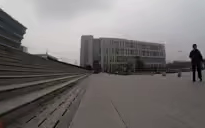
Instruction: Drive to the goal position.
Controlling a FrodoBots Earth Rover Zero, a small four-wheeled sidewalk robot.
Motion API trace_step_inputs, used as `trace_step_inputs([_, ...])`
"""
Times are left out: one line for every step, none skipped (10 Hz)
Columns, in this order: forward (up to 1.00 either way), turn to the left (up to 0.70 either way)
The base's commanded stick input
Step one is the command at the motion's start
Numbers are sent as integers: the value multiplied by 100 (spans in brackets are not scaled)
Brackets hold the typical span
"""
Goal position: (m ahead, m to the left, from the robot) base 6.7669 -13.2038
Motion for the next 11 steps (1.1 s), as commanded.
trace_step_inputs([70, 0])
trace_step_inputs([70, -35])
trace_step_inputs([70, -35])
trace_step_inputs([70, -35])
trace_step_inputs([70, -35])
trace_step_inputs([70, -35])
trace_step_inputs([70, -35])
trace_step_inputs([70, -35])
trace_step_inputs([70, -35])
trace_step_inputs([70, -35])
trace_step_inputs([70, -35])
